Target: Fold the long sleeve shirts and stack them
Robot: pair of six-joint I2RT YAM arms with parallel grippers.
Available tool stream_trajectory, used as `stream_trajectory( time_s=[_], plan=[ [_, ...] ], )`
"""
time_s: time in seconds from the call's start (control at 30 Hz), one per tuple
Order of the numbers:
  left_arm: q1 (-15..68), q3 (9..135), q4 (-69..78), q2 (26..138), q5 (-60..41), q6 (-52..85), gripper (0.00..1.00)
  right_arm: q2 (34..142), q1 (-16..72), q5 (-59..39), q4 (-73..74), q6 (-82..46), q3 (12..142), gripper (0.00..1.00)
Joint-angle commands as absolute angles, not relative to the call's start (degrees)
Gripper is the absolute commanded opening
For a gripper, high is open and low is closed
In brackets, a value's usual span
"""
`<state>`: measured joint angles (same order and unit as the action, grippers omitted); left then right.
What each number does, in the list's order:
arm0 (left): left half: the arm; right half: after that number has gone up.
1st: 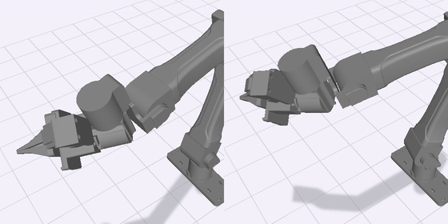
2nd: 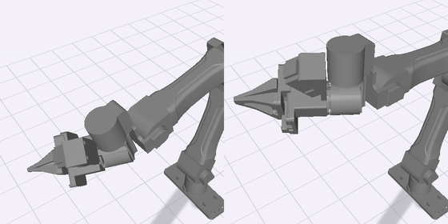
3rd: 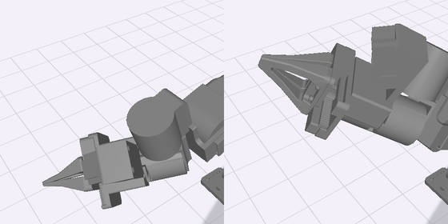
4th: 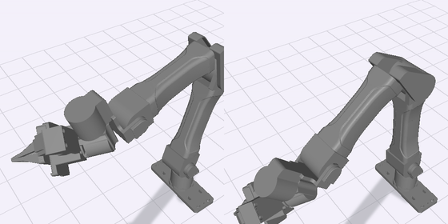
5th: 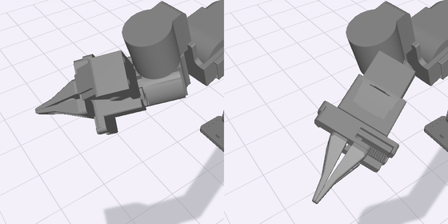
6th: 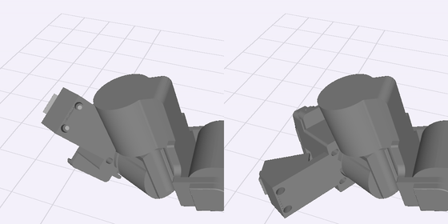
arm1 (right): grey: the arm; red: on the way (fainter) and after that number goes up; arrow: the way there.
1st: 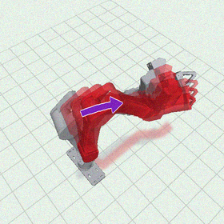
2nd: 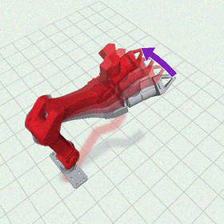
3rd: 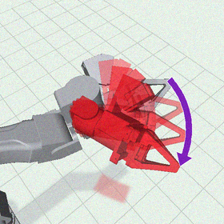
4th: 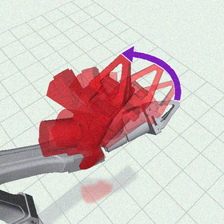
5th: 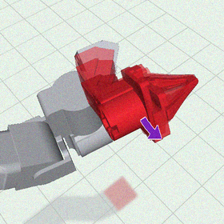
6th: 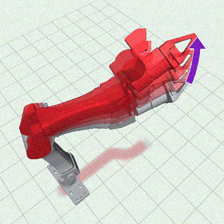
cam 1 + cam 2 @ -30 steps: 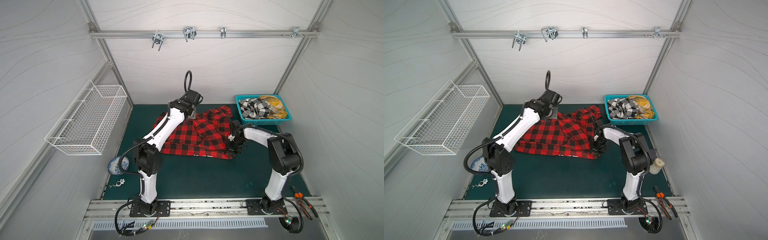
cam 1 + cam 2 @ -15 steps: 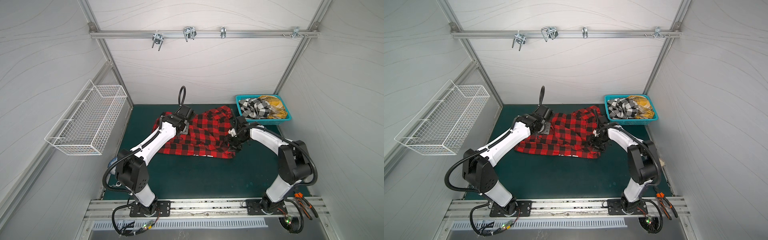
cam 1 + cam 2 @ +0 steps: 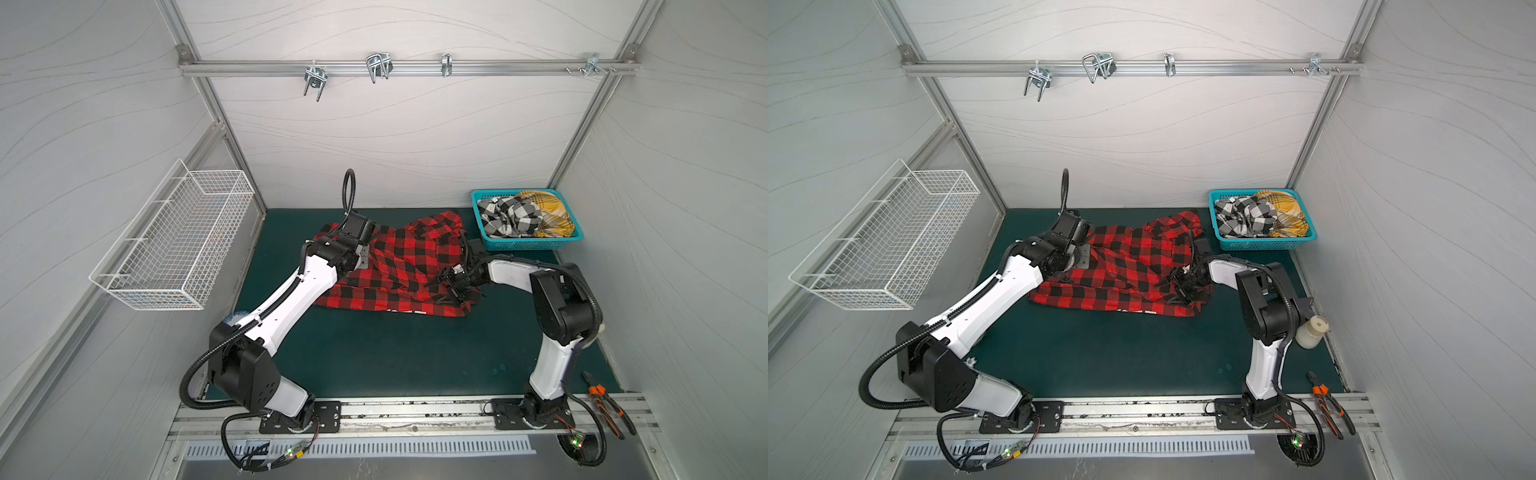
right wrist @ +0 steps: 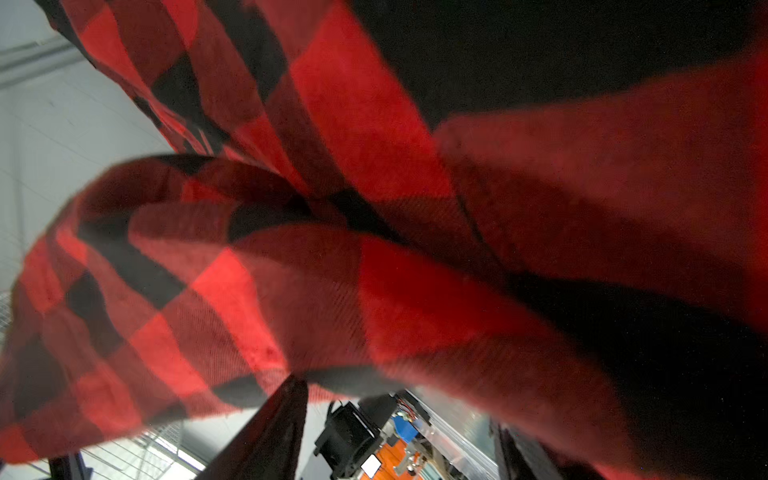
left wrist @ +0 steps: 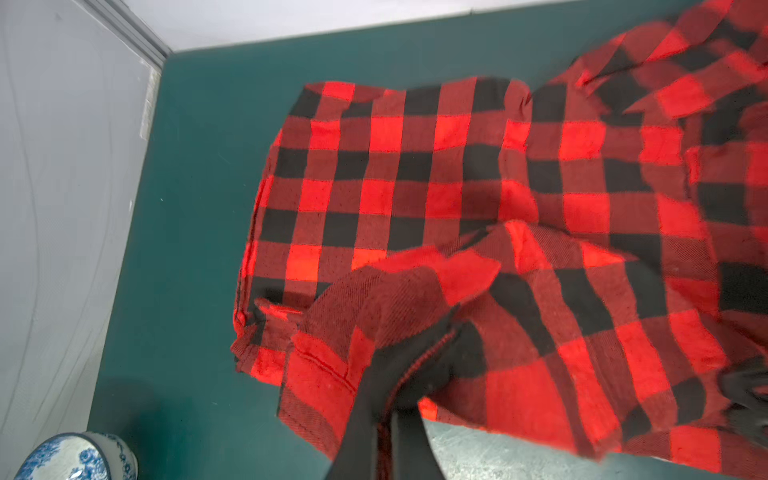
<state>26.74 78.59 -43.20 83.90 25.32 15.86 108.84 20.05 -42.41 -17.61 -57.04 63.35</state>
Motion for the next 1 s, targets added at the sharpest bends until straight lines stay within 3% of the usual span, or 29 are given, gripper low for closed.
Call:
stream_trajectory(
  time_s=[0.0,0.33,0.37,0.5,0.53,0.67,0.77,0.97],
  plan=[
    [25.97,78.01,-38.38,82.44,27.2,14.71,0.0,110.23,18.08,-43.13,-13.33,-62.11,62.8,0.7],
    [23.64,68.56,-29.48,83.13,25.41,9.46,0.0,110.62,15.91,-41.96,-11.74,-62.96,59.6,0.49],
    [23.43,66.71,-28.21,83.3,25.64,9.03,0.04,110.97,15.86,-41.93,-11.7,-62.84,59.44,0.47],
    [22.06,61.54,-30.59,84.72,29.15,16.0,0.5,112.06,15.91,-41.7,-10.74,-62.44,58.33,0.42],
    [21.01,61.5,-34.0,85.66,30.63,21.28,0.57,112.06,15.91,-41.63,-10.51,-62.37,57.97,0.41],
    [16.0,62.2,-47.43,87.18,26.71,38.85,0.66,112.26,16.0,-42.15,-9.69,-62.06,57.04,0.41],
    [13.55,62.14,-51.01,83.1,20.12,44.57,0.71,112.41,16.08,-42.8,-9.96,-61.52,57.35,0.41],
    [3.62,58.56,-46.44,81.74,-8.75,55.85,0.74,112.67,16.57,-43.55,-10.5,-59.97,58.55,0.41]
  ],
)
